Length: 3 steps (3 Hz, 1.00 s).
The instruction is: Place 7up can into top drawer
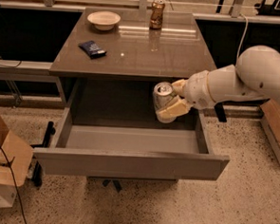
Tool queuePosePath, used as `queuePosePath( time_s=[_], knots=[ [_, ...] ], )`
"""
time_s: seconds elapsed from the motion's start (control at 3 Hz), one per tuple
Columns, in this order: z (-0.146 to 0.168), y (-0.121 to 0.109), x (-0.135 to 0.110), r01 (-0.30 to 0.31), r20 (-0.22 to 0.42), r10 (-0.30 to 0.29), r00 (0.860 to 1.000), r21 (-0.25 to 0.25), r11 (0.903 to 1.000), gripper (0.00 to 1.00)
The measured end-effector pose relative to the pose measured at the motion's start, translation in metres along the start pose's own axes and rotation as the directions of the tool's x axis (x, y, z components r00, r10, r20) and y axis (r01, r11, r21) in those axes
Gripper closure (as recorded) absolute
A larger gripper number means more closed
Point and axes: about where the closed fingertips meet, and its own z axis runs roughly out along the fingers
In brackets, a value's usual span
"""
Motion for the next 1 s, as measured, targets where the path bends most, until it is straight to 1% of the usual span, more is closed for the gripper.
queuePosePath(
  time_s=[0.33, 0.67, 1.0],
  knots=[
    [0.040, 0.007, 0.041, -0.083, 0.097, 0.081, 0.992, 0.018, 0.9964, 0.73],
    [0.062, 0.006, 0.062, -0.120, 0.140, 0.115, 0.983, 0.026, 0.9924, 0.50],
    [0.081, -0.001, 0.074, -0.133, 0.169, 0.127, 0.977, 0.025, 0.9908, 0.27]
  ],
)
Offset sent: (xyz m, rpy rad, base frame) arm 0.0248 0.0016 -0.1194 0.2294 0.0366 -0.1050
